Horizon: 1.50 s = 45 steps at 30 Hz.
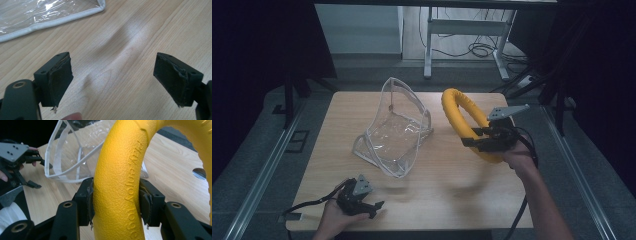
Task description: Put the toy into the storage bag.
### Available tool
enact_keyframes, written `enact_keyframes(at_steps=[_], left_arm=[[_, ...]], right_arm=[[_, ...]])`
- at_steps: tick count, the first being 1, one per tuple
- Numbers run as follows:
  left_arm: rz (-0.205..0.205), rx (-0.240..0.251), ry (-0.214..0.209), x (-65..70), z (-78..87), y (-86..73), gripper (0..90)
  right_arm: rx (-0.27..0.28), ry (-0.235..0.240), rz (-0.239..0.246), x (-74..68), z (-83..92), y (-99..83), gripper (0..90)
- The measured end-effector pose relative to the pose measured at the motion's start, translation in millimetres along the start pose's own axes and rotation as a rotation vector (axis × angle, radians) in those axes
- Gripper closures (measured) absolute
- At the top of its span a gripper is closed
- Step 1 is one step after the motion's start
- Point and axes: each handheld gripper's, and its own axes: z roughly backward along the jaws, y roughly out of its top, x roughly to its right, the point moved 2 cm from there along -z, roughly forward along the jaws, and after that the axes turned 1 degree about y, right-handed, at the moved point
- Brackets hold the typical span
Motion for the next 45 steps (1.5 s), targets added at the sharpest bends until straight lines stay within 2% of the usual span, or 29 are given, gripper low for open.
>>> enact_keyframes(at_steps=[11, 24, 39, 45], left_arm=[[0.002, 0.004, -0.003, 0.5, -0.6, 0.0, 15.3], [0.001, 0.001, 0.0, 0.7, -1.3, -0.3, 15.2], [-0.003, -0.006, -0.002, 1.5, -3.2, -0.6, 15.3], [-0.004, -0.006, -0.001, 1.4, -2.8, -0.7, 15.2]], right_arm=[[0.094, 0.05, -0.016, -7.4, -2.1, 9.8, 51.1], [0.216, 0.114, -0.057, -18.7, -9.9, 19.2, 51.0], [0.312, 0.14, -0.1, -24.2, -17.4, 24.0, 51.0], [0.335, 0.146, -0.102, -27.4, -20.5, 26.5, 50.9]])
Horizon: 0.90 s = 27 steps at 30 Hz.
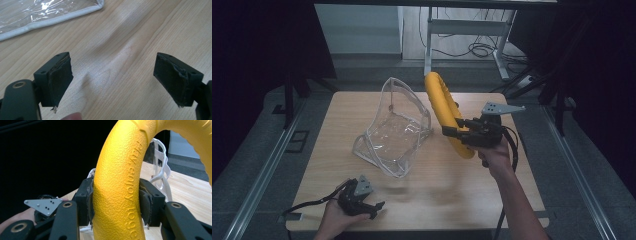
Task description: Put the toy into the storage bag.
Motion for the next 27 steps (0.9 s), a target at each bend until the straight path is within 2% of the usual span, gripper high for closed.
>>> enact_keyframes(at_steps=[15, 27], left_arm=[[0.0, 0.0, -0.003, 0.3, -0.4, 0.0, 15.2], [0.0, -0.003, -0.006, 0.6, -0.6, 0.0, 15.2]], right_arm=[[0.089, 0.002, -0.008, -9.9, -0.9, 10.8, 50.8], [0.18, 0.026, 0.028, -25.2, 0.9, 28.2, 50.8]])
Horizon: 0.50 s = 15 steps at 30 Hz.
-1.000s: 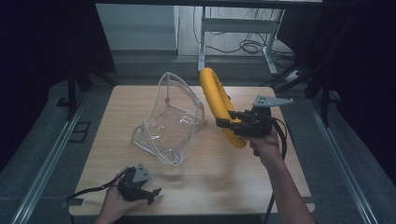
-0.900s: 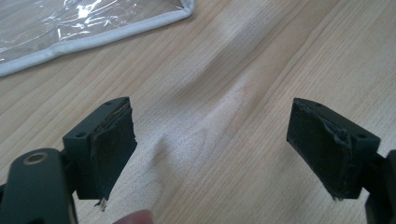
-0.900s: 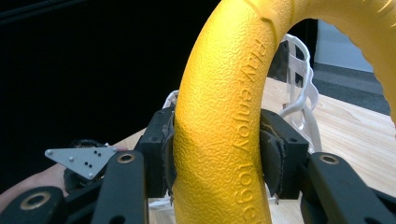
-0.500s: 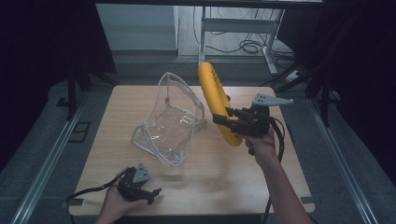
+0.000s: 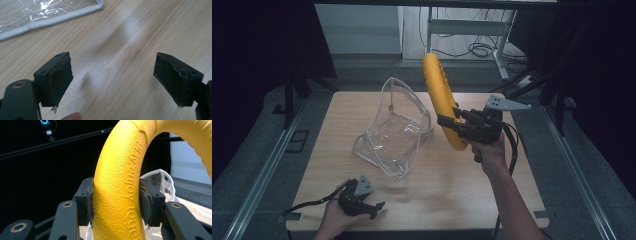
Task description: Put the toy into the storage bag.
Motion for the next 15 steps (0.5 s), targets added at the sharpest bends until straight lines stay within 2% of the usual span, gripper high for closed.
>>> enact_keyframes(at_steps=[11, 15], left_arm=[[-0.001, -0.001, 0.0, 0.0, 0.0, 0.0, 15.2], [0.001, -0.003, 0.0, 0.4, -0.6, -0.2, 15.2]], right_arm=[[0.044, 0.013, 0.048, -13.1, -8.5, 15.7, 50.7], [0.064, 0.026, 0.051, -18.2, -10.8, 21.4, 50.7]])
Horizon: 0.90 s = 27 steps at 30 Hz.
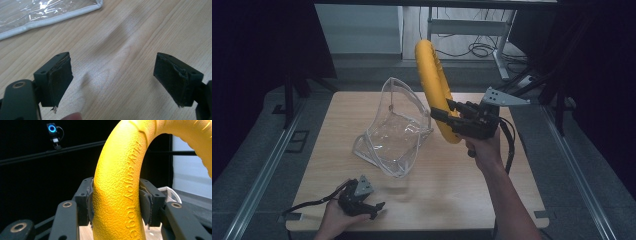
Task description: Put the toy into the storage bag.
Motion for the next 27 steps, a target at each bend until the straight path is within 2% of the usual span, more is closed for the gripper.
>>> enact_keyframes(at_steps=[8, 22, 27], left_arm=[[-0.002, 0.001, 0.0, -0.2, 0.4, -0.1, 15.2], [-0.004, 0.006, 0.001, -0.5, 1.4, -0.4, 15.2], [-0.005, 0.007, 0.001, -0.7, 2.1, -0.3, 15.2]], right_arm=[[0.039, 0.033, 0.013, -10.3, -10.0, 10.9, 50.7], [0.068, 0.072, 0.033, -23.2, -31.0, 19.3, 50.7], [0.075, 0.101, 0.037, -28.4, -39.4, 21.0, 50.7]])
